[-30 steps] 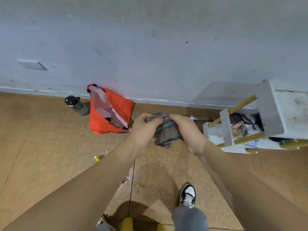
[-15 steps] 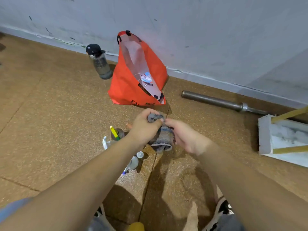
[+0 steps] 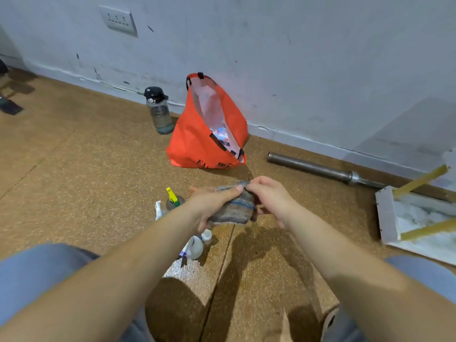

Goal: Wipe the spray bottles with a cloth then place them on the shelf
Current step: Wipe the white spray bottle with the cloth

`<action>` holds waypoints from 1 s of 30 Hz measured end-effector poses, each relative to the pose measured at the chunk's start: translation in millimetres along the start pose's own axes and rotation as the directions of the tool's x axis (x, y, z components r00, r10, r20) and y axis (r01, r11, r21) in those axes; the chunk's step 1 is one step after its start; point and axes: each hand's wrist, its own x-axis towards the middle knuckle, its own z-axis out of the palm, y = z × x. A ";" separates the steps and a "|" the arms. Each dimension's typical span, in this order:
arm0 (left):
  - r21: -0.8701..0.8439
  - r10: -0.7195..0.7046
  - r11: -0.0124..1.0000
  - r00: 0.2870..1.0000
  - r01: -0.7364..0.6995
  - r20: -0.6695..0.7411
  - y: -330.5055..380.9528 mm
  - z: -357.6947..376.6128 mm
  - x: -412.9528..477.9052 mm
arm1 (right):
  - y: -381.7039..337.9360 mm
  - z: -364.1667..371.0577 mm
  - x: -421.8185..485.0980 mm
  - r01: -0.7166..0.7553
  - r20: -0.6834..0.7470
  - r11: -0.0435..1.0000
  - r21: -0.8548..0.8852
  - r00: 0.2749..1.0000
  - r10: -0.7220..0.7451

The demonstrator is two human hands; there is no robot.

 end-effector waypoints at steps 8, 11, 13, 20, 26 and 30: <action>0.451 0.310 0.854 0.950 -0.258 -0.043 -2.3 7.6 -34.8 | 20.7 8.3 -36.6 -0.020 0.028 0.997 0.079 0.999 0.017; 0.667 0.424 0.671 0.906 -0.324 0.014 -1.8 12.3 -46.2 | 33.1 11.3 -46.3 0.020 0.048 0.970 0.243 0.998 -0.032; 0.792 0.483 0.490 0.870 -0.365 0.102 -1.0 10.5 -55.4 | 37.2 14.2 -51.2 0.016 0.048 0.946 0.325 0.998 -0.034; 0.865 0.679 0.251 0.716 -0.435 0.163 -1.4 -28.5 -56.3 | 29.1 42.4 -41.7 -0.024 0.116 0.924 0.382 0.993 -0.022; 0.603 0.639 0.574 0.764 -0.554 0.093 -19.4 -46.7 -17.6 | 27.8 65.0 -24.1 -0.024 0.217 0.917 0.397 0.974 -0.068; 0.744 0.654 0.416 0.741 -0.523 0.156 -14.0 -47.2 5.9 | 42.6 67.1 -16.4 -0.086 0.341 0.867 0.492 0.935 -0.100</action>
